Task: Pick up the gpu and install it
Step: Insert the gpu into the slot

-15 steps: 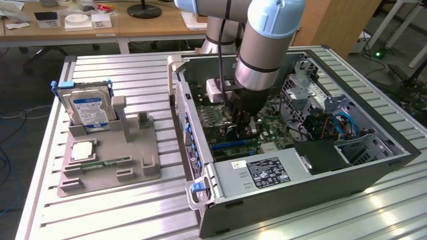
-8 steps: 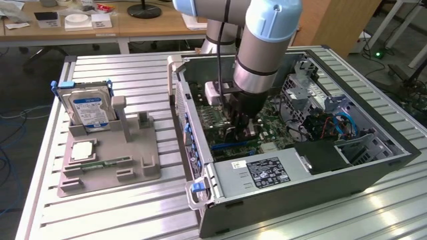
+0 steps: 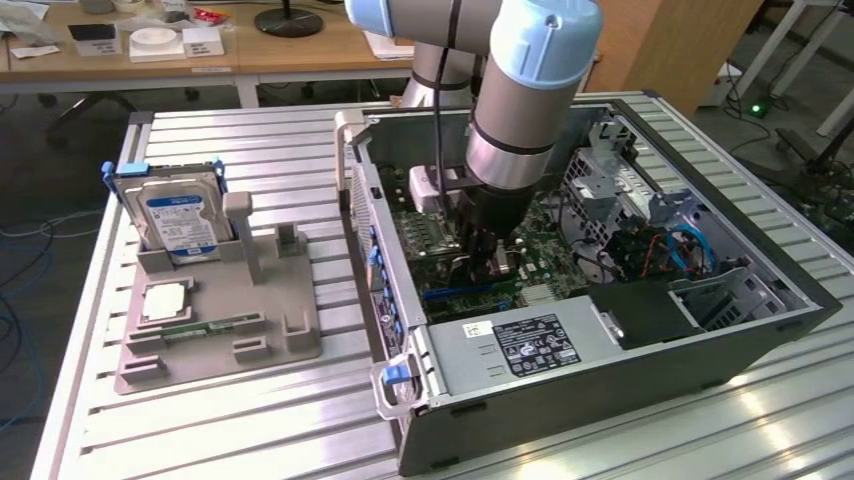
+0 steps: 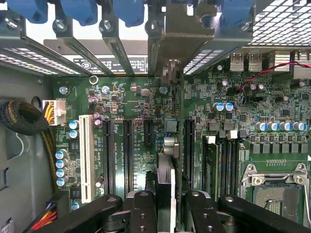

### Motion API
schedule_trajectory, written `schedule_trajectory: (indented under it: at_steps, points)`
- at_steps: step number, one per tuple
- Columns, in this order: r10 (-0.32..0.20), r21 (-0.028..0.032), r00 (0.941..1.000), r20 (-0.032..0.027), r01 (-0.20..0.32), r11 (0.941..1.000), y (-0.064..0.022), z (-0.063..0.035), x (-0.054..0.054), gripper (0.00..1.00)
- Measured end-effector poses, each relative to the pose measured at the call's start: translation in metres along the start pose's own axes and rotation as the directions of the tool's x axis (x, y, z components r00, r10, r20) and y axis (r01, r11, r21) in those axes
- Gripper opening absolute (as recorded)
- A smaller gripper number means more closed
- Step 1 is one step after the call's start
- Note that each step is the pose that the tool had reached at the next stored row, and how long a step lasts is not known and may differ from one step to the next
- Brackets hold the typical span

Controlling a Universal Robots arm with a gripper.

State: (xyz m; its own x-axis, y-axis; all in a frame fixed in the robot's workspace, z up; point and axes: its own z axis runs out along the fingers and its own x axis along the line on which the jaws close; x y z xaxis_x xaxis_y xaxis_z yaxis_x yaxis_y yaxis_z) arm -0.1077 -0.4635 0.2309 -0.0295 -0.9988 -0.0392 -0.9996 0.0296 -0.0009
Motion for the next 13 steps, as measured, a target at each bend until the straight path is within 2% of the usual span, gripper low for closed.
schedule_trajectory:
  at_steps: [13]
  points:
    - [0.000, 0.0000, 1.0000, -0.0001, 0.000, 1.0000, 0.0028, -0.0003, -0.0010, 0.28]
